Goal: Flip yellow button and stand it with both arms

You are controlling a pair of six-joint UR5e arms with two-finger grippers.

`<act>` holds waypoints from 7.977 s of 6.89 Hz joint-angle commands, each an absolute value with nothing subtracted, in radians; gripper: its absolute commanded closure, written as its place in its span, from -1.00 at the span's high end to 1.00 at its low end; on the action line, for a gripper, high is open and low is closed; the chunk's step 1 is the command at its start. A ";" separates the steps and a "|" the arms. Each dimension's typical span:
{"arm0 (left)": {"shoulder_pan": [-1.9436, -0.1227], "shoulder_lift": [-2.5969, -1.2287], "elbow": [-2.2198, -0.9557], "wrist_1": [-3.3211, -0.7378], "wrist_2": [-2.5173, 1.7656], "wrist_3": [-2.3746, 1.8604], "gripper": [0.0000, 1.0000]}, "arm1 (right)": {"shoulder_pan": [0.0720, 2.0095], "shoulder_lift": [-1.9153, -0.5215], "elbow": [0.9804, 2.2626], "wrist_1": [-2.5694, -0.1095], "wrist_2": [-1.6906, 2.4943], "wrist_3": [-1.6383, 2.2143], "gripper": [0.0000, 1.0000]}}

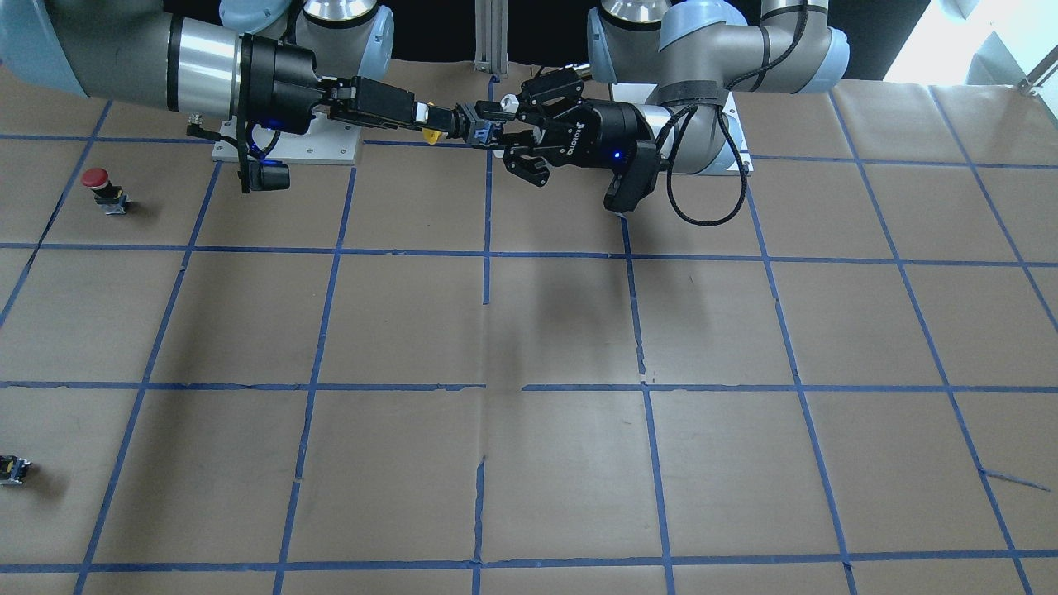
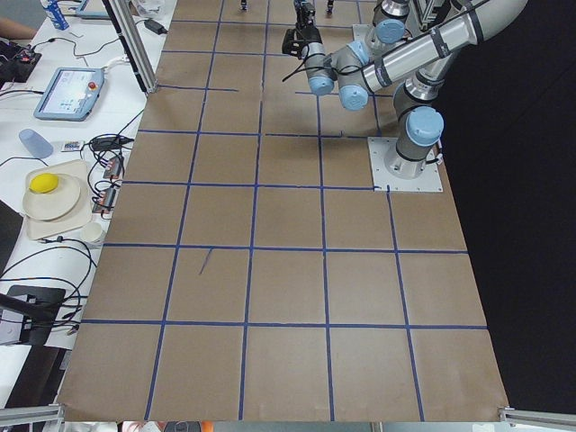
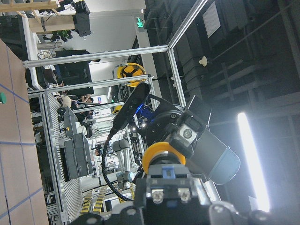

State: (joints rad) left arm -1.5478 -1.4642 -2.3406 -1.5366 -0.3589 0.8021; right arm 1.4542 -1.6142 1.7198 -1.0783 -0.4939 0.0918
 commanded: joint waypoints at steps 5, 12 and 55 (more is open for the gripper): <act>-1.496 -1.480 -2.260 -1.539 -0.304 0.706 0.99 | 1.404 -1.618 1.707 -1.174 -0.685 0.061 -0.69; -1.331 -1.493 -2.051 -1.409 0.457 0.239 0.99 | 1.121 -1.624 1.759 -1.437 -1.486 -0.155 -0.93; -1.496 -1.589 -1.609 -1.453 1.489 -0.014 0.99 | 1.312 -1.591 1.640 -1.812 -1.733 0.726 0.99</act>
State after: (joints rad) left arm -1.4957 -1.5817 -1.6254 -1.4527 1.4891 -0.0136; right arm 1.2131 -1.5643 1.6444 -1.8032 -1.7632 0.7829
